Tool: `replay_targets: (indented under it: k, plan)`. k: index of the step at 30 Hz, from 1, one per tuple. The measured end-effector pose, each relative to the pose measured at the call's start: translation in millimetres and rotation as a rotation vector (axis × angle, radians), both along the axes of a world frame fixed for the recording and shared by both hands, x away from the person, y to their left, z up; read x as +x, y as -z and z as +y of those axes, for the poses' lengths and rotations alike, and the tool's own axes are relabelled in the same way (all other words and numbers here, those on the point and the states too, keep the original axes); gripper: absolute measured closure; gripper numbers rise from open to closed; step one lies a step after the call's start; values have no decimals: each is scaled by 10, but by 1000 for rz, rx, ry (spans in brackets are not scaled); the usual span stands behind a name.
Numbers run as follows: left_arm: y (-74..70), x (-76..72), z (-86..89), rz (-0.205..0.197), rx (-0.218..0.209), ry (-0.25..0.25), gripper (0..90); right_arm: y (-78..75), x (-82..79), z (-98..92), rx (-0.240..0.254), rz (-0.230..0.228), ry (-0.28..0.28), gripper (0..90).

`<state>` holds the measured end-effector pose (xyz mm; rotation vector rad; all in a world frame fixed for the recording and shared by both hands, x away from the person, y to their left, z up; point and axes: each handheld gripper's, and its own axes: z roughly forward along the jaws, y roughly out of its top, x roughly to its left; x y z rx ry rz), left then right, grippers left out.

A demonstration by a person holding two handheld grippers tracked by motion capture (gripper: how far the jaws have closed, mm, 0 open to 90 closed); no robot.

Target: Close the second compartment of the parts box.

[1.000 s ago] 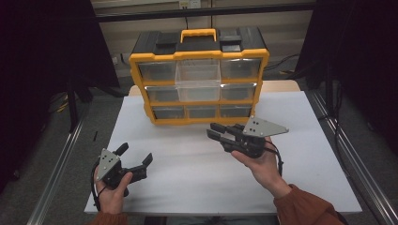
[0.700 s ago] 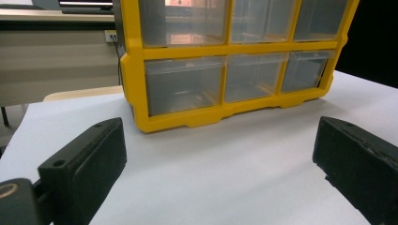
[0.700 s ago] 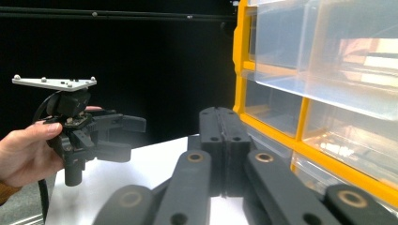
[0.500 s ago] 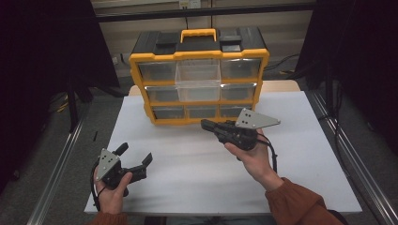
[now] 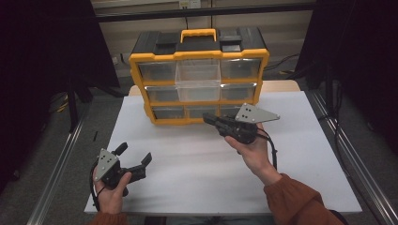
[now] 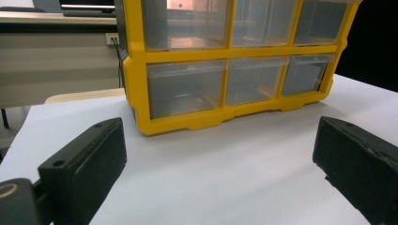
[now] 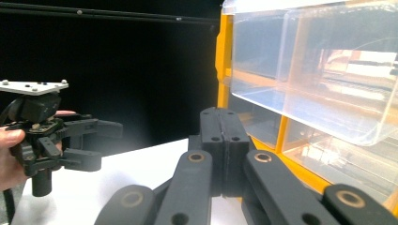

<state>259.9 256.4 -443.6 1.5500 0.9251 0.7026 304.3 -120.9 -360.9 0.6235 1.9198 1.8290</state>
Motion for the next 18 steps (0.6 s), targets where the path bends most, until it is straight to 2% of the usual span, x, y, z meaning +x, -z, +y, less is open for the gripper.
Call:
replay_targets:
  k: [3, 6, 13, 18]
  plan:
    - [-1, -2, -4, 0, -14, 4, 32, 2, 30, 5, -3, -1, 13, 900]
    - [-2, -4, -4, -1, 4, 6, 32, 7, 69, 12, 4, 3, 19, 900]
    - [5, 5, 2, 0, -11, 6, 32, -16, 159, 31, 10, 2, 36, 900]
    - [9, 8, 3, 10, 2, 14, 32, -43, 221, 45, 15, -1, 53, 900]
